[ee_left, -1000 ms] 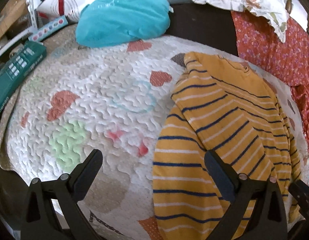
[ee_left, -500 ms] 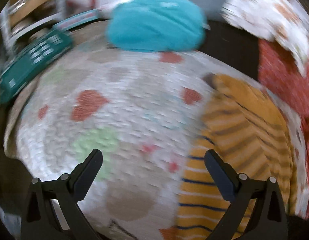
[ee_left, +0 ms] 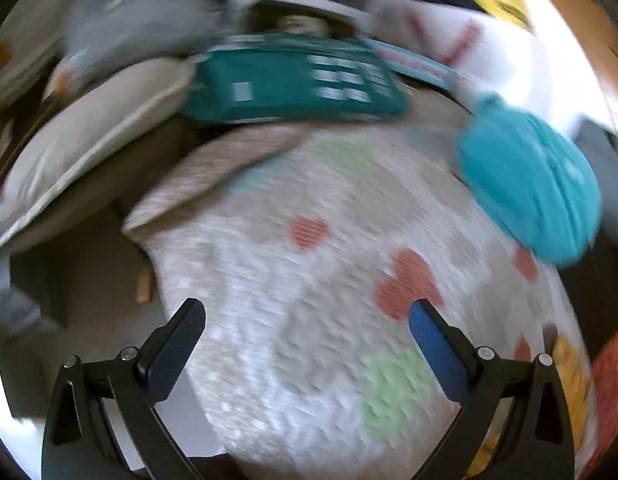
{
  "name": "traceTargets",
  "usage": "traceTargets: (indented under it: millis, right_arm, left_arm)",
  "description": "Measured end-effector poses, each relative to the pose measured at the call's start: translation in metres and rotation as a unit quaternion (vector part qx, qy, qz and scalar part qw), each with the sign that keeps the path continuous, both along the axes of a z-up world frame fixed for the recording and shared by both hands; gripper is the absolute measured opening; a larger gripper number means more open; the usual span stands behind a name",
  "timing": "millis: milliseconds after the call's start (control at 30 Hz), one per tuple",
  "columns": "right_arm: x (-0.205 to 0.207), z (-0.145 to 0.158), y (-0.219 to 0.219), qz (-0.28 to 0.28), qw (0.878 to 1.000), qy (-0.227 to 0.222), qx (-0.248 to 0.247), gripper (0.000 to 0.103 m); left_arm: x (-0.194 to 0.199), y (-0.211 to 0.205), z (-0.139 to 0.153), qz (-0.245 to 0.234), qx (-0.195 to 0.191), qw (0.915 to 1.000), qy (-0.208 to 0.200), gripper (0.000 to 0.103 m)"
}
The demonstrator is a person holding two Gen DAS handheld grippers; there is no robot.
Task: Fold small clothes
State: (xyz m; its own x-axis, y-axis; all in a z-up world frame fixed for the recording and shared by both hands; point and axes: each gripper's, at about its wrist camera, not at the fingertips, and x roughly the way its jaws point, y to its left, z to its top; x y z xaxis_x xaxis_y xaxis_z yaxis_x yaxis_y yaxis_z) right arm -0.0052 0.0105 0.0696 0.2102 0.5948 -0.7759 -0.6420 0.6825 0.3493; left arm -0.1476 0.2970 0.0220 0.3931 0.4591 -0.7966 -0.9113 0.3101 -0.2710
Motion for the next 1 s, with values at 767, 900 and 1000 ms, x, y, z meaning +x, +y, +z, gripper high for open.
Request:
traceTargets:
  millis: [767,900,1000]
  right_arm:
    - [0.02,-0.057,-0.197,-0.202,0.973,0.112,0.009,0.034]
    - [-0.007,-0.062,-0.306,-0.321,0.941,0.107,-0.011,0.051]
    - [-0.026,-0.072,-0.351,-0.365,0.922,0.126,0.004,0.052]
  left_arm:
    - [0.073,-0.096,0.003,-0.194,0.076,0.9779,0.023,0.102]
    - [0.089,-0.133,-0.014,-0.267,0.062,0.9607,0.041,0.102]
    - [0.094,-0.162,-0.034,-0.325,0.022,0.944,0.051,0.102]
